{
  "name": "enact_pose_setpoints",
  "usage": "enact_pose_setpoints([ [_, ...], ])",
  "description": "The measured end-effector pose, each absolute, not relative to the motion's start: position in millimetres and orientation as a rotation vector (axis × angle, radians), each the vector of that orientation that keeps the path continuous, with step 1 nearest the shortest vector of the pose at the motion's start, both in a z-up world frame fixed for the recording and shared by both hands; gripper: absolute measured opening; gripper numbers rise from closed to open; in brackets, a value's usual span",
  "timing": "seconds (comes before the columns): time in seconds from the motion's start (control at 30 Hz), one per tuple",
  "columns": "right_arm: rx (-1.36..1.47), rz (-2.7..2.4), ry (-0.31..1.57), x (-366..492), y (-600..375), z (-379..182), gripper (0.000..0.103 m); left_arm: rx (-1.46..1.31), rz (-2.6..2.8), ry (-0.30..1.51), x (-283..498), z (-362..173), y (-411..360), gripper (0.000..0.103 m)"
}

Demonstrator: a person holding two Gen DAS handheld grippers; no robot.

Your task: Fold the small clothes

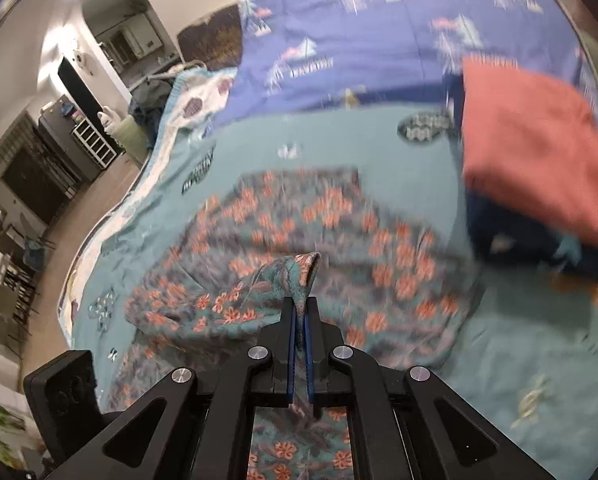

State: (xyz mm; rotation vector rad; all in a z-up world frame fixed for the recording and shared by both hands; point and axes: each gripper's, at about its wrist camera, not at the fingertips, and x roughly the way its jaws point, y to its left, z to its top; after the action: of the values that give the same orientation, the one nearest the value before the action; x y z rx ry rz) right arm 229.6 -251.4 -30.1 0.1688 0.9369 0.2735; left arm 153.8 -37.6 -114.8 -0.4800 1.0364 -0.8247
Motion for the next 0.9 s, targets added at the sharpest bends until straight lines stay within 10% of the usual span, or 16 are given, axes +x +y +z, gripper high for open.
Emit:
enact_pose_setpoints([
  [0.23, 0.176, 0.230, 0.889, 241.3, -273.4, 2.0, 0.002, -0.478, -0.635, 0.840, 178.7, -74.1, 49.1, 0.066],
  [0.67, 0.315, 0.107, 1.148, 270.0, -326.4, -132.7, 0.004, -0.363, -0.417, 0.943, 232.1, -160.8, 81.3, 0.066],
  [0.9, 0.074, -0.154, 0.964, 244.5, -329.7, -91.0, 0.039, -0.359, -0.407, 0.921, 241.9, -143.2, 98.5, 0.066],
])
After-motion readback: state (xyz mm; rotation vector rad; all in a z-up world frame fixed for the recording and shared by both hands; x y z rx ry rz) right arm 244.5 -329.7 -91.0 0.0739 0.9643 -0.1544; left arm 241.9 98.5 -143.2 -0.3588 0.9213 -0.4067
